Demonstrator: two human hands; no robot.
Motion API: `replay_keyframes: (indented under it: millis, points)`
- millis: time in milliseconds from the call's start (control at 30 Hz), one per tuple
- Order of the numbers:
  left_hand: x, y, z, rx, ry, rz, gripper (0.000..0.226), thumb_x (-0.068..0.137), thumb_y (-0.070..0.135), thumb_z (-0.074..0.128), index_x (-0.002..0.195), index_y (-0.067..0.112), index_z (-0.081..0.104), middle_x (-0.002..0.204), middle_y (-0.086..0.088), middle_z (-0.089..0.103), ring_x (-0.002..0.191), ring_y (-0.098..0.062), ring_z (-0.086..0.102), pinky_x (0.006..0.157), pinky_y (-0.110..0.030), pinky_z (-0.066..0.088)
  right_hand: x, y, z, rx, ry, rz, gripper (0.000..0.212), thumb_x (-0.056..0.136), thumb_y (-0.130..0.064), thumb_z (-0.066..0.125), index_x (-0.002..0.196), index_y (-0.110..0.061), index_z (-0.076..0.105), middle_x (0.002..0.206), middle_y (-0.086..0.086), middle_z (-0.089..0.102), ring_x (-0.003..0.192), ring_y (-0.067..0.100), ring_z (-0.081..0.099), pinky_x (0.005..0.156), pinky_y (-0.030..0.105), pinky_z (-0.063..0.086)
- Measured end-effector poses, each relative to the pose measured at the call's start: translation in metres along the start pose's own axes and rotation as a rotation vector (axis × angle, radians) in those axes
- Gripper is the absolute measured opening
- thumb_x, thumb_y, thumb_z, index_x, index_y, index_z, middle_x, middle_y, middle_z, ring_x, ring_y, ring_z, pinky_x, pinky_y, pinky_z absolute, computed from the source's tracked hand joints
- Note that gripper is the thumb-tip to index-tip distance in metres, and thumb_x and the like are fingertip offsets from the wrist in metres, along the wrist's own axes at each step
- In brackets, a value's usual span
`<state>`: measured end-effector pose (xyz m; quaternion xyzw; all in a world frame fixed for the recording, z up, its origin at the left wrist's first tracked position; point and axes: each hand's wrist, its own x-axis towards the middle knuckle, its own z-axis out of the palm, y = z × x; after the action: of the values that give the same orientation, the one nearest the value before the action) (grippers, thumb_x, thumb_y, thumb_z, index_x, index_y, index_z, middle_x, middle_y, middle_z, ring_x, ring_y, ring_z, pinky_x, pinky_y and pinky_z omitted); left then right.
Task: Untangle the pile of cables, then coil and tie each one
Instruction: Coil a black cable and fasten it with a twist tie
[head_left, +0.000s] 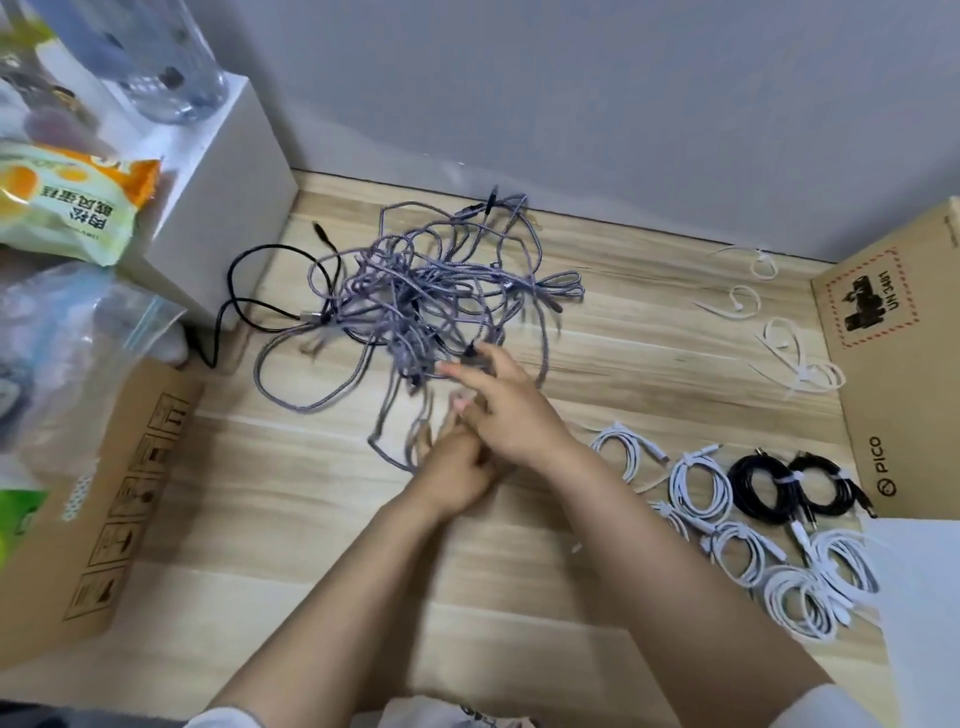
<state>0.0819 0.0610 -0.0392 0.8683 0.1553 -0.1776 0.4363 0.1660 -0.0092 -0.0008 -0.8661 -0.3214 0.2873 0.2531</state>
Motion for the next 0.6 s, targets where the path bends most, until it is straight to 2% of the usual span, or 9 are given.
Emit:
replay_keyframes:
  millis: [33,100,167,233,300,367,433,500,600]
  points:
    - [0.001,0.002,-0.002,-0.051,-0.014,0.030,0.075,0.068,0.044,0.045,0.137,0.015,0.047,0.147,-0.004,0.039,0.138,-0.023,0.030,0.112,-0.050,0.020,0.002,0.002,0.003,-0.016,-0.029,0.012,0.043,0.094,-0.024,0.052,0.135,-0.035,0.048,0.155,0.005,0.020,0.138,0.029,0.026,0.113,0.038,0.025]
    - [0.000,0.003,-0.013,-0.105,-0.015,0.082,0.056,0.071,0.032,0.045,0.118,0.006,0.062,0.123,-0.014,0.062,0.115,-0.027,0.055,0.095,-0.036,0.042,0.003,0.010,0.005,-0.025,-0.052,0.050,0.038,0.098,-0.033,0.045,0.136,-0.034,0.047,0.157,-0.001,0.017,0.140,0.026,0.024,0.114,0.038,0.023]
    - [-0.002,-0.001,-0.029,-0.122,0.080,0.135,0.036,0.077,0.025,0.047,0.096,0.006,0.070,0.095,-0.015,0.071,0.091,-0.027,0.064,0.077,-0.030,0.044,0.004,0.018,0.003,-0.012,-0.032,0.079,0.038,0.099,-0.035,0.040,0.136,-0.030,0.048,0.157,-0.005,0.018,0.141,0.023,0.025,0.114,0.034,0.022]
    - [-0.003,-0.008,-0.051,-0.230,0.306,0.112,0.025,0.084,0.019,0.051,0.094,0.012,0.072,0.088,-0.003,0.072,0.085,-0.012,0.065,0.079,-0.023,0.046,0.005,0.025,0.000,-0.034,-0.027,0.084,0.039,0.099,-0.036,0.039,0.137,-0.030,0.046,0.157,-0.008,0.016,0.140,0.023,0.026,0.114,0.032,0.022]
    - [0.001,-0.019,-0.078,-0.395,0.579,0.088,0.025,0.085,0.009,0.048,0.100,0.013,0.068,0.089,0.004,0.069,0.083,0.001,0.063,0.085,-0.022,0.048,0.005,0.029,0.000,-0.057,-0.057,0.094,0.041,0.099,-0.038,0.040,0.139,-0.033,0.043,0.158,-0.012,0.011,0.140,0.025,0.026,0.112,0.035,0.023]
    - [0.009,-0.032,-0.108,-0.268,0.853,0.074,0.032,0.083,-0.003,0.044,0.102,0.012,0.064,0.095,-0.004,0.067,0.090,-0.012,0.063,0.089,-0.032,0.047,0.005,0.030,0.001,-0.057,-0.076,0.100,0.041,0.098,-0.040,0.039,0.140,-0.036,0.041,0.158,-0.014,0.007,0.140,0.026,0.025,0.111,0.036,0.023]
    - [0.020,-0.048,-0.136,0.008,1.005,-0.011,0.038,0.079,-0.006,0.043,0.110,0.006,0.061,0.110,-0.016,0.061,0.105,-0.029,0.055,0.093,-0.037,0.038,0.006,0.030,0.003,-0.058,-0.072,0.097,0.041,0.098,-0.040,0.040,0.139,-0.036,0.042,0.158,-0.014,0.006,0.140,0.024,0.025,0.110,0.035,0.024]
    - [0.032,-0.063,-0.157,0.155,0.970,-0.209,0.040,0.085,0.003,0.048,0.125,0.007,0.052,0.130,-0.020,0.047,0.121,-0.035,0.041,0.099,-0.042,0.031,0.007,0.031,0.004,-0.058,-0.066,0.088,0.041,0.098,-0.040,0.042,0.138,-0.035,0.042,0.158,-0.014,0.005,0.141,0.023,0.026,0.111,0.035,0.025]
    - [0.044,-0.079,-0.172,0.257,0.744,-0.433,0.050,0.095,0.024,0.048,0.141,0.013,0.033,0.147,-0.015,0.028,0.132,-0.035,0.027,0.104,-0.052,0.025,0.006,0.032,0.003,-0.055,-0.066,0.082,0.041,0.097,-0.040,0.043,0.138,-0.035,0.043,0.158,-0.014,0.005,0.141,0.022,0.025,0.111,0.036,0.026]
